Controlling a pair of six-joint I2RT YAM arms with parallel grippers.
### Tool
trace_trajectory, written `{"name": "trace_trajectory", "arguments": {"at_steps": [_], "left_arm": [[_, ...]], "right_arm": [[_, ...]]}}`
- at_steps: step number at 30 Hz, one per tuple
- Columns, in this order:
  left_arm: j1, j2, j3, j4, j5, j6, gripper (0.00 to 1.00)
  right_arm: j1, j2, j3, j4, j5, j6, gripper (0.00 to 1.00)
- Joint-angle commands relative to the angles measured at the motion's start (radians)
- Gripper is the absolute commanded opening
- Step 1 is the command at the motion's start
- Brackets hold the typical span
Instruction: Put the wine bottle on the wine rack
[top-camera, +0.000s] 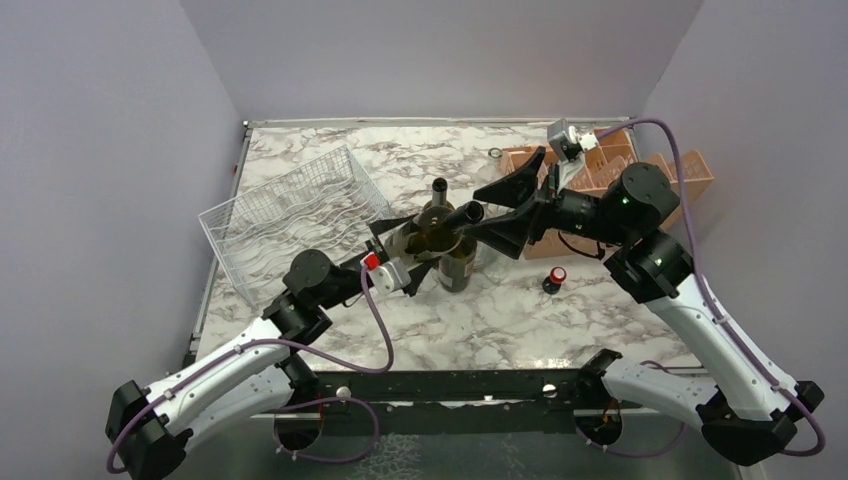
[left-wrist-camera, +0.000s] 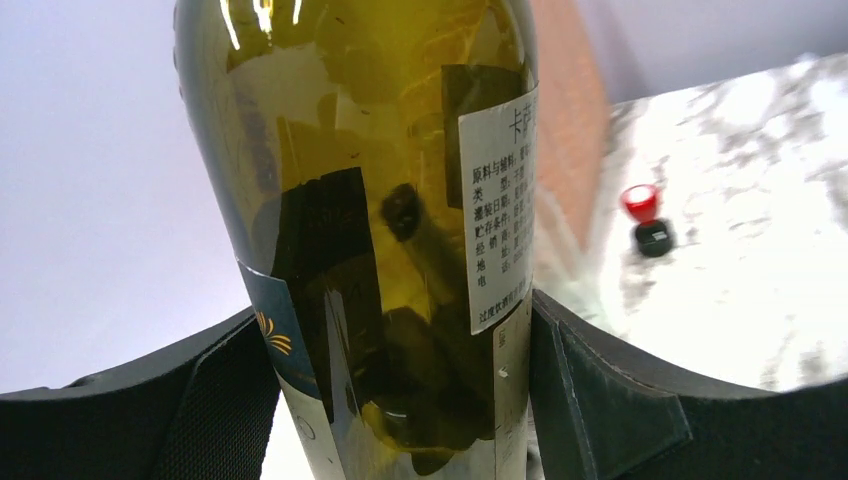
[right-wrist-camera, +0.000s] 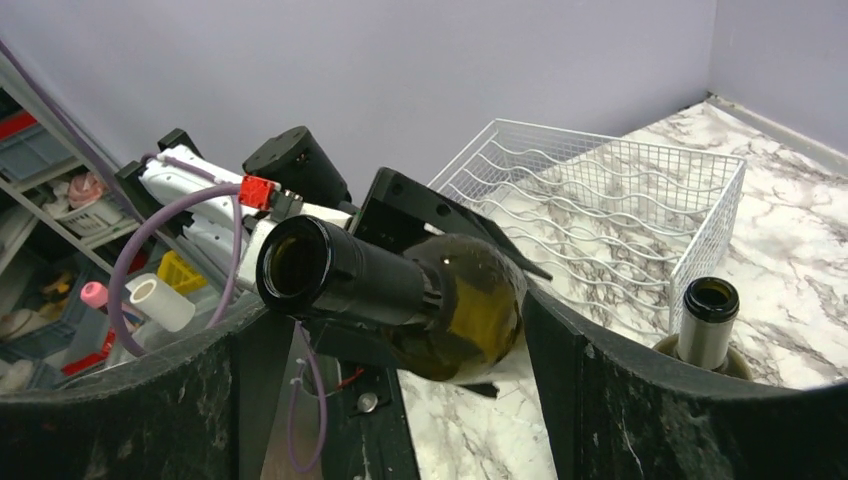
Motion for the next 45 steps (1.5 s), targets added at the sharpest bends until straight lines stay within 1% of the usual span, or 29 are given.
{"name": "trace_trajectory", "arguments": {"at_steps": [1,5,8,10,15,20,24,27,31,33,36,42,45], "left_arm": [[0.000,-0.075,0.096,-0.003,-0.095,0.356,0.00],[0.000,-0.081,0.161,-0.169,-0.198,0.589,0.00],[-0.001,-0.077,0.200,-0.290,-0.312,0.765,0.00],[0.000,-0.079,0.190,-0.309,-0.401,0.850,0.00],[-0.001,-0.083,0.176,-0.299,-0.535,0.989,0.00],[-0.001,-0.082,0.187,-0.274,-0.574,1.074,0.00],[-0.001,-0.071,0.210,-0.277,-0.562,1.103,0.00],[-0.001,-0.060,0.220,-0.279,-0.553,1.129,0.00],[0.000,-0.033,0.247,-0.290,-0.551,1.170,0.00],[-0.001,-0.017,0.269,-0.294,-0.546,1.184,0.00],[0.000,-0.010,0.301,-0.304,-0.529,1.197,0.00],[-0.001,-0.010,0.340,-0.325,-0.488,1.193,0.00],[-0.001,-0.004,0.350,-0.337,-0.486,1.210,0.00]], "right_arm": [[0.006,-0.015,0.085,-0.176,-0.015,-0.081,0.86],[0.005,-0.055,0.116,-0.251,-0.101,-0.177,0.87],[0.006,-0.041,0.164,-0.331,-0.073,-0.221,0.88],[0.004,-0.003,0.219,-0.382,-0.044,-0.250,0.88],[0.005,0.161,0.388,-0.548,0.034,-0.341,0.86],[0.005,0.310,0.524,-0.683,0.087,-0.445,0.79],[0.024,0.384,0.588,-0.735,0.135,-0.506,0.74],[0.048,0.419,0.616,-0.762,0.151,-0.540,0.73],[0.087,0.442,0.628,-0.778,0.135,-0.579,0.72],[0.110,0.450,0.627,-0.790,0.143,-0.597,0.70],[0.138,0.460,0.616,-0.807,0.207,-0.606,0.67],[0.174,0.467,0.582,-0.819,0.309,-0.596,0.66],[0.184,0.470,0.581,-0.818,0.320,-0.599,0.61]]}}
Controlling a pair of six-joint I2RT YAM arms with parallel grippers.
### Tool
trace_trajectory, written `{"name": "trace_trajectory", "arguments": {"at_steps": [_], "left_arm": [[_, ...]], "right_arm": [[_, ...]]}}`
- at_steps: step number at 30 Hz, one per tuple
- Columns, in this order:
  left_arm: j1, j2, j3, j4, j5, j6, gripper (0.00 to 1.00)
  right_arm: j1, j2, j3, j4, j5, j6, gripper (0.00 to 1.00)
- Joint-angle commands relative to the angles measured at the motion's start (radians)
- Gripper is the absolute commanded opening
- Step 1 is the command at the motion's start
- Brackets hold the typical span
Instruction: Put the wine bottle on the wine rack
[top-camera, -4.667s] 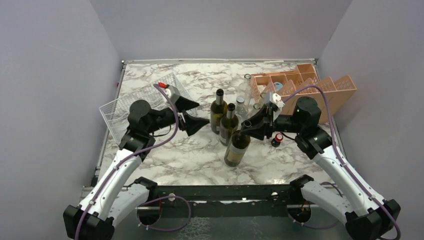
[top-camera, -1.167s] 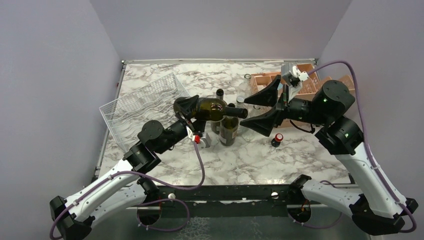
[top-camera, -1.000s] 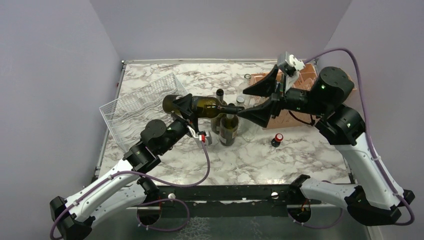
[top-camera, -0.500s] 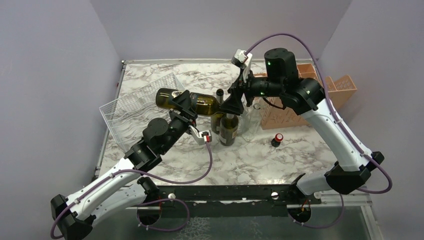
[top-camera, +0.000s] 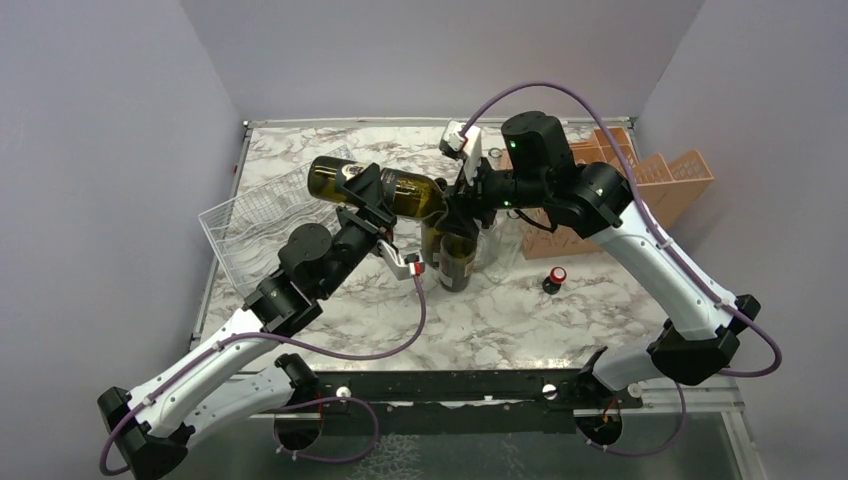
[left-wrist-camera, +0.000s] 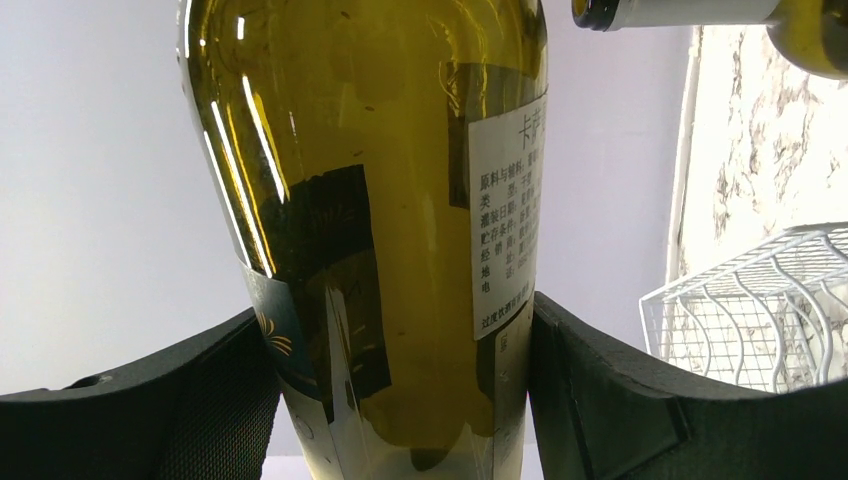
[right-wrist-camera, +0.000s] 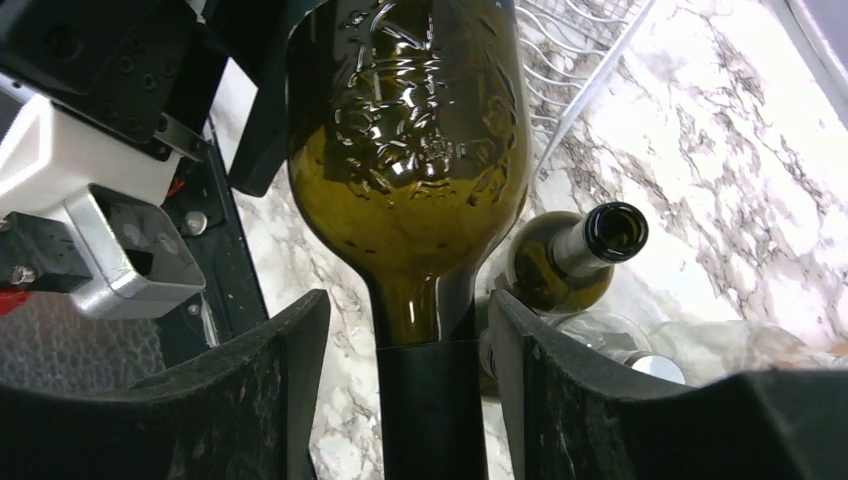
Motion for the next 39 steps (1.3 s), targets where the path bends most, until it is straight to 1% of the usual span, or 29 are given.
{"name": "trace_trajectory", "arguments": {"at_steps": [1,4,5,7,11,13,14,15,18,19,23,24,26,28,29,34,39], "left_arm": [[-0.002,-0.009,0.074,0.092,0.033,0.046,0.00],[-0.001,0.003,0.086,0.087,0.034,0.081,0.00],[-0.002,0.007,0.092,0.086,0.034,0.092,0.00],[-0.002,0.016,0.109,0.079,0.037,0.108,0.00],[-0.001,0.032,0.141,0.067,0.044,0.128,0.00],[-0.001,0.031,0.151,0.061,0.049,0.127,0.00],[-0.002,0.029,0.153,0.062,0.052,0.124,0.00],[-0.002,0.028,0.152,0.061,0.052,0.121,0.00],[-0.002,0.020,0.147,0.058,0.054,0.115,0.00],[-0.002,0.017,0.145,0.057,0.054,0.113,0.00],[-0.002,0.005,0.130,0.066,0.057,0.103,0.00],[-0.002,0.000,0.123,0.071,0.056,0.100,0.10],[-0.001,-0.011,0.100,0.097,0.057,0.099,0.59],[-0.001,-0.031,0.069,0.129,0.062,0.099,0.96],[-0.002,-0.035,0.061,0.132,0.060,0.097,0.99],[-0.001,-0.056,0.054,0.064,0.033,0.067,0.99],[-0.001,-0.104,0.029,0.048,0.046,-0.009,0.99]], "right_arm": [[0.020,0.011,-0.001,-0.023,0.069,-0.014,0.58],[0.038,0.033,0.030,-0.045,0.070,-0.021,0.44],[0.044,0.043,0.042,-0.055,0.071,-0.024,0.42],[0.057,0.057,0.054,-0.067,0.085,-0.026,0.43],[0.072,0.064,0.042,-0.064,0.093,-0.024,0.49],[0.075,0.059,0.027,-0.053,0.086,-0.022,0.47],[0.076,0.053,0.020,-0.046,0.081,-0.021,0.43],[0.077,0.051,0.015,-0.042,0.076,-0.019,0.36],[0.078,0.043,0.009,-0.023,0.077,-0.010,0.09],[0.078,0.041,0.009,-0.013,0.086,-0.003,0.02],[0.079,0.010,-0.017,0.072,0.149,0.031,0.01],[0.077,-0.001,-0.024,0.101,0.160,0.043,0.01],[0.078,-0.019,-0.035,0.153,0.185,0.063,0.01],[0.078,-0.038,-0.044,0.201,0.210,0.079,0.01],[0.077,-0.047,-0.049,0.228,0.223,0.089,0.01],[0.078,-0.083,-0.078,0.347,0.283,0.141,0.01],[0.078,-0.068,-0.063,0.386,0.336,0.184,0.01]]}}
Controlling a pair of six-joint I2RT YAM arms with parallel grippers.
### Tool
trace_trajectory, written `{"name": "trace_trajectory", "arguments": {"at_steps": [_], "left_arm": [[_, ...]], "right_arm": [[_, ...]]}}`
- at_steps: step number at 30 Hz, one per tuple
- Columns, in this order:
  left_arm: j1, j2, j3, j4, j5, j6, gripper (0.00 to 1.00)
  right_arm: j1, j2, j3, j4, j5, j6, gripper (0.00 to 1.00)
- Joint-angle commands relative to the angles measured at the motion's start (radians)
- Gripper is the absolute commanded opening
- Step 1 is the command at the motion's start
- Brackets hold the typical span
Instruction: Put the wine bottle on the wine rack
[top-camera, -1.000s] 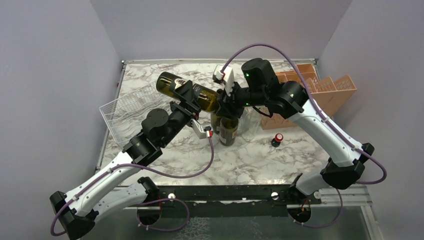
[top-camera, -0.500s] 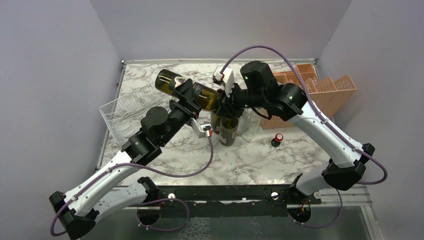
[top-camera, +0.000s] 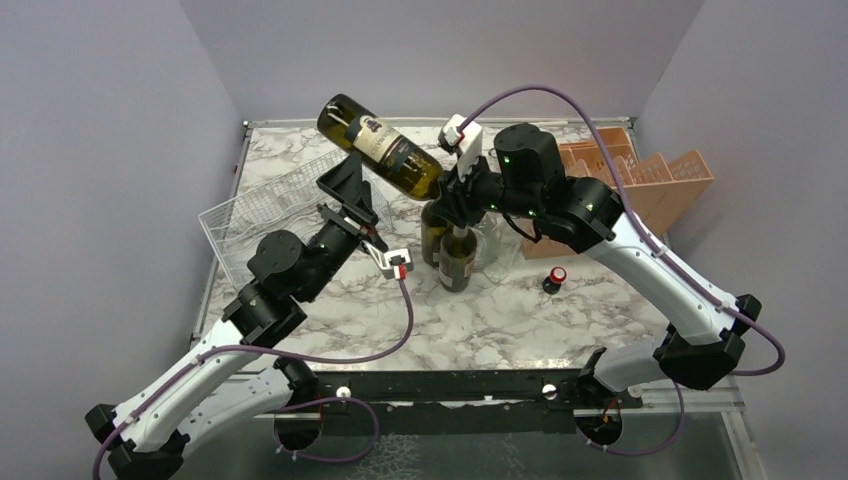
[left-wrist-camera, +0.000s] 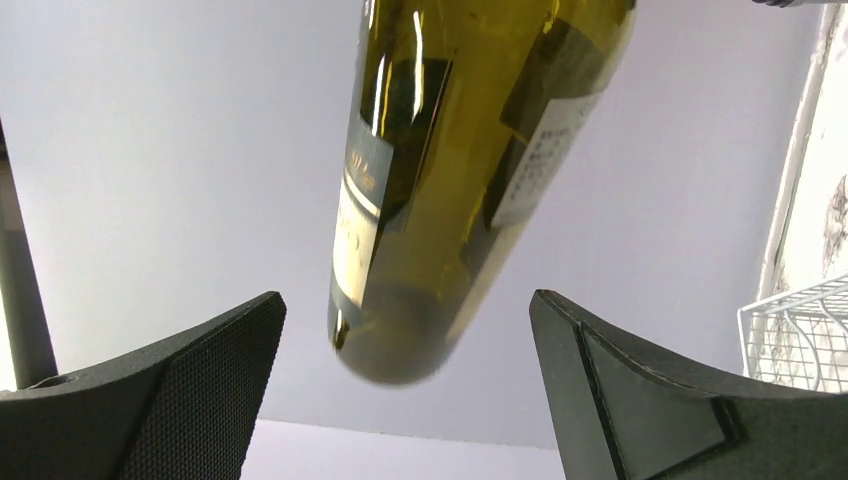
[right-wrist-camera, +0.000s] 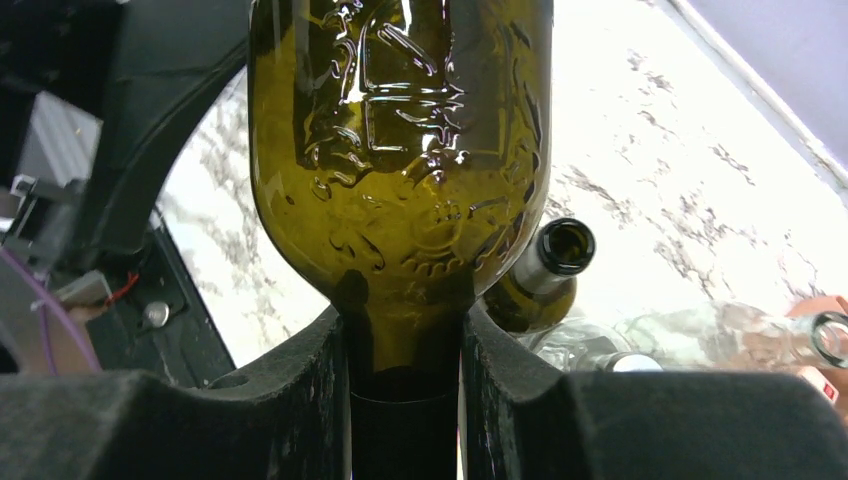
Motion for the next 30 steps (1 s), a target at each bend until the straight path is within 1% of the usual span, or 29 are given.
{"name": "trace_trajectory", "arguments": {"at_steps": [1,5,7,10,12,15,16,18,20,23,26,30], "left_arm": [[-0.004,-0.055,-0.028,0.028,0.031,-0.104,0.99],[-0.004,-0.105,-0.025,0.013,0.049,-0.266,0.99],[-0.004,-0.138,-0.023,0.022,0.060,-0.393,0.98],[-0.004,-0.201,-0.005,0.068,0.084,-0.558,0.92],[-0.004,-0.246,0.021,0.128,0.092,-0.664,0.91],[-0.004,-0.285,0.085,0.201,0.035,-0.838,0.91],[-0.004,-0.287,0.115,0.202,0.009,-0.906,0.91],[-0.003,-0.282,0.173,0.172,-0.033,-0.992,0.91],[-0.004,-0.269,0.223,0.137,-0.074,-1.060,0.91],[-0.004,-0.245,0.255,0.172,-0.179,-1.156,0.89],[-0.004,-0.216,0.268,0.208,-0.258,-1.192,0.88],[-0.004,-0.151,0.305,0.178,-0.377,-1.204,0.87]], "right_arm": [[-0.004,-0.022,0.039,0.226,0.097,0.064,0.01],[-0.004,0.018,0.069,0.253,0.129,0.097,0.01],[-0.004,0.047,0.089,0.265,0.106,0.113,0.01],[-0.003,0.096,0.124,0.271,0.079,0.139,0.01],[-0.001,0.128,0.147,0.272,0.071,0.159,0.01],[0.011,0.162,0.157,0.284,0.052,0.187,0.01],[0.017,0.171,0.151,0.292,0.048,0.195,0.01],[0.035,0.182,0.134,0.309,0.043,0.209,0.01],[0.062,0.193,0.110,0.322,0.045,0.225,0.01],[0.106,0.202,0.054,0.344,0.049,0.250,0.01],[0.154,0.200,-0.032,0.378,0.047,0.257,0.01],[0.206,0.173,-0.165,0.427,0.031,0.246,0.01]]}}
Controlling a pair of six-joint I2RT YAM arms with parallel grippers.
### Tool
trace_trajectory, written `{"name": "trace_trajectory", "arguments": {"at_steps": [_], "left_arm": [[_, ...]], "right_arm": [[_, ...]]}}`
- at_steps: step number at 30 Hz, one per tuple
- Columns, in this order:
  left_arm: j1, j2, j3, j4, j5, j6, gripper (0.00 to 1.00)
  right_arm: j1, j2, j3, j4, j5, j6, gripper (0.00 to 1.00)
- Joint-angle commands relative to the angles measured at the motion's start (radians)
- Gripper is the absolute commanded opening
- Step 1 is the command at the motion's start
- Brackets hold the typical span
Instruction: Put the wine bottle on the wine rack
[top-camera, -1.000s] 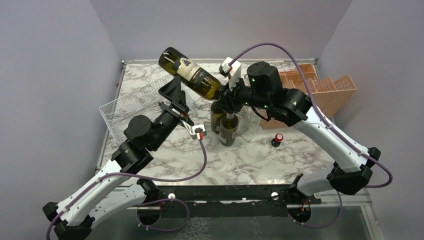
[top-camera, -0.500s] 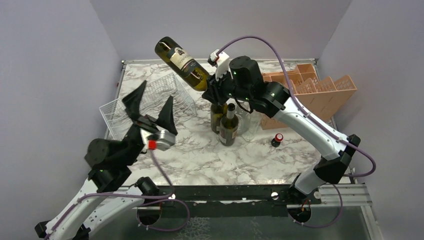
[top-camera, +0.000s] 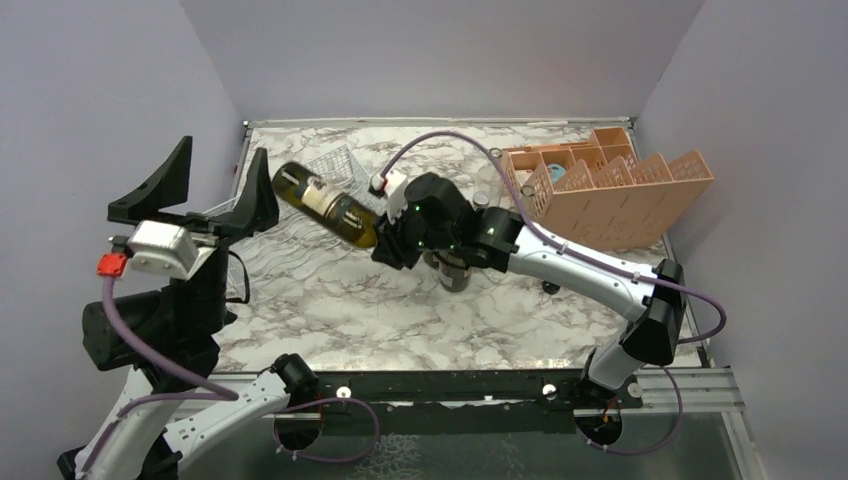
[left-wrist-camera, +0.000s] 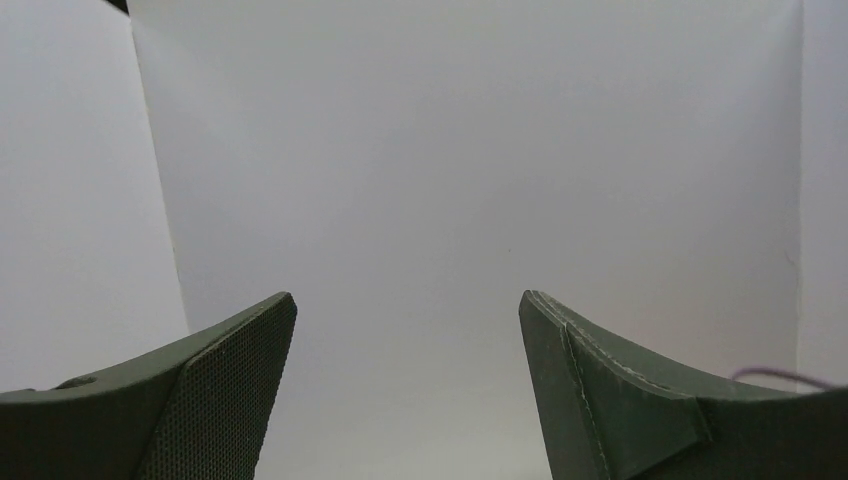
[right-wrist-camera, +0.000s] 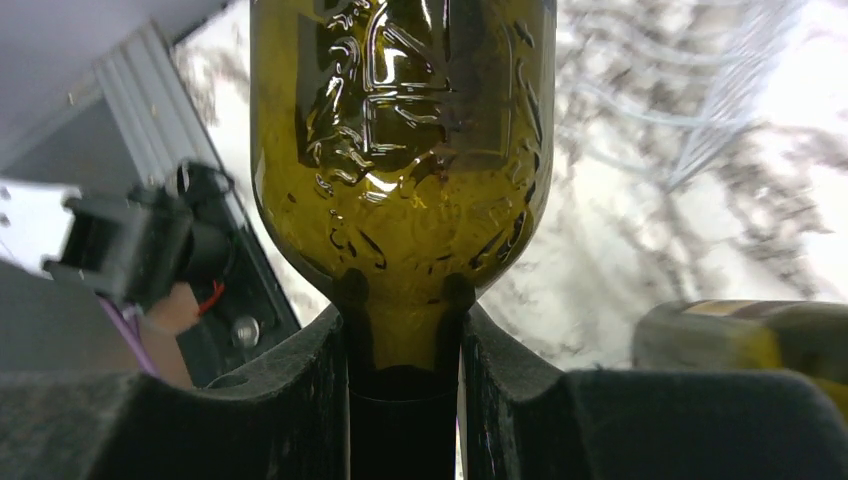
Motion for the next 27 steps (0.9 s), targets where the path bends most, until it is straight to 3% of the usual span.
{"name": "trace_trajectory", "arguments": {"at_steps": [1,4,9,27], "left_arm": [[-0.004,0.091,0.032,-0.022,-0.207,-0.084,0.87],[-0.004,0.127,0.031,-0.035,-0.289,-0.083,0.87],[-0.003,0.156,-0.032,0.081,-0.502,-0.036,0.87],[-0.004,0.253,-0.032,-0.046,-0.565,-0.059,0.93]], "right_arm": [[0.061,-0.056,-0.125,0.199,-0.040,-0.007,0.01],[0.111,-0.070,-0.214,0.226,-0.045,-0.045,0.01],[0.183,-0.078,-0.330,0.262,-0.042,-0.074,0.01],[0.207,0.096,-0.334,0.235,0.177,0.022,0.01]]}}
